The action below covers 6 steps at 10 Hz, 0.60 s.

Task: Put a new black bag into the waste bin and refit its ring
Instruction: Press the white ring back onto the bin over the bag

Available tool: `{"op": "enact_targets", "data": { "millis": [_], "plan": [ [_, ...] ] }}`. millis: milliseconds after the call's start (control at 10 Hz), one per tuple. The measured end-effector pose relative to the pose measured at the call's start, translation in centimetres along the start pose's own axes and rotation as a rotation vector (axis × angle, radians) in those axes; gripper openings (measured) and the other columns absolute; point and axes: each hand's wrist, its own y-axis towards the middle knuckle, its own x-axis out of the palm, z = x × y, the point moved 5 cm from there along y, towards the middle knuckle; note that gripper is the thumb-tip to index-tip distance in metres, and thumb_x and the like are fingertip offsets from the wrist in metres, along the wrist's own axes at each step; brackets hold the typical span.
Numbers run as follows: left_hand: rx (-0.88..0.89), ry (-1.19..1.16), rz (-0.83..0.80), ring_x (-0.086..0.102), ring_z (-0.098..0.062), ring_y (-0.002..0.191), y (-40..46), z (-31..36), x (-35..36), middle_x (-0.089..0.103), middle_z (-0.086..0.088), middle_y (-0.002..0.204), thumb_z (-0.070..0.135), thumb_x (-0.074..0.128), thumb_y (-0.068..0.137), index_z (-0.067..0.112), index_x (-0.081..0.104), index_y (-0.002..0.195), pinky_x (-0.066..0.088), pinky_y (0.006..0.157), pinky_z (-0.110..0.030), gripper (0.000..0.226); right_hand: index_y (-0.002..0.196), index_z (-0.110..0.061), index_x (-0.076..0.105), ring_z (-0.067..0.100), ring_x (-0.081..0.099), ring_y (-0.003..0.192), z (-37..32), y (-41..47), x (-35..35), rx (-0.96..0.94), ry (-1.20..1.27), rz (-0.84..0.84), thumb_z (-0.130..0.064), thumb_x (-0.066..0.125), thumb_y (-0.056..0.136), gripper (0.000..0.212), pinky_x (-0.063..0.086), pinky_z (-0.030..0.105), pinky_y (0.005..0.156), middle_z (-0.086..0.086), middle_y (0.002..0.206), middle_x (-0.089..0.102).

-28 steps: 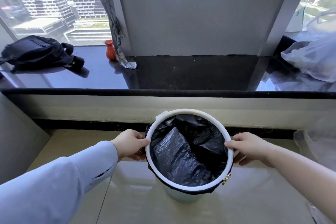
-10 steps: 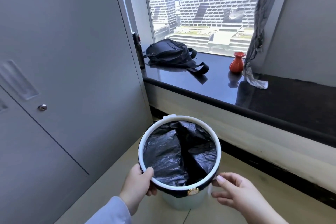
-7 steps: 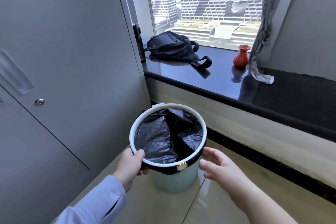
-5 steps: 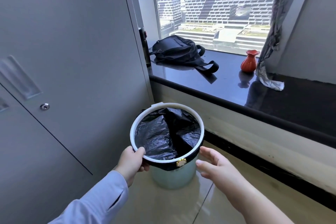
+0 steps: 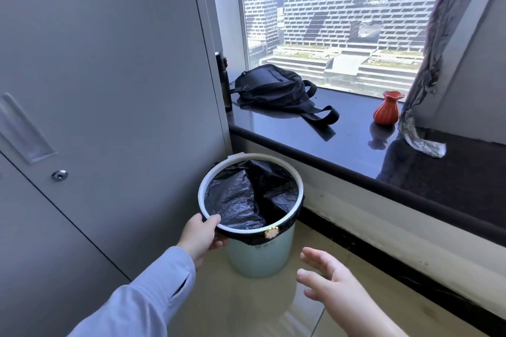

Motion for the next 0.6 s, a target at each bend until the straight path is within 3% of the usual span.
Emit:
{"op": "enact_targets", "data": {
  "millis": [200, 400, 500, 600],
  "plan": [
    [-0.025, -0.029, -0.019, 0.068, -0.023, 0.049, 1.0, 0.6, 0.5, 0.071, -0.019, 0.085, 0.021, 0.055, 0.099, -0.002, 0.057, 0.113, 0.051, 0.041, -0.023, 0.026, 0.137, -0.028, 0.056, 0.001, 0.067, 0.107, -0.9, -0.9, -0.4, -0.020, -0.003, -0.004, -0.018, 0.068, 0.094, 0.046, 0.055, 0.020, 0.084, -0.017, 0.128, 0.063],
    [-0.080, -0.115, -0.007, 0.067, -0.027, 0.068, -0.5, 1.2, 1.3, 0.070, -0.015, 0.086, 0.036, 0.050, 0.103, 0.003, 0.060, 0.108, 0.057, 0.048, -0.027, 0.035, 0.125, -0.033, 0.060, 0.007, 0.070, 0.103, -1.2, -2.2, -2.0, -0.037, -0.079, 0.019, -0.025, 0.066, 0.092, 0.034, 0.058, 0.034, 0.093, -0.013, 0.117, 0.069],
    [-0.176, -0.061, -0.020, 0.062, -0.028, 0.066, -2.6, 0.0, 2.6, 0.069, -0.016, 0.088, 0.049, 0.043, 0.101, 0.009, 0.060, 0.101, 0.050, 0.055, -0.033, 0.043, 0.110, -0.036, 0.064, 0.009, 0.071, 0.094, -1.1, -3.5, -4.1, -0.052, -0.239, 0.033, -0.029, 0.064, 0.091, 0.020, 0.056, 0.025, 0.079, -0.009, 0.104, 0.073],
    [-0.277, 0.027, -0.143, 0.059, -0.028, 0.057, -6.5, -1.6, 5.3, 0.066, -0.015, 0.081, 0.053, 0.041, 0.099, 0.010, 0.057, 0.098, 0.043, 0.050, -0.028, 0.046, 0.107, -0.033, 0.068, 0.000, 0.067, 0.083, -0.6, -5.4, -6.7, -0.080, -0.409, 0.056, -0.035, 0.062, 0.091, 0.017, 0.044, 0.011, 0.067, -0.012, 0.093, 0.072]
  ]
}}
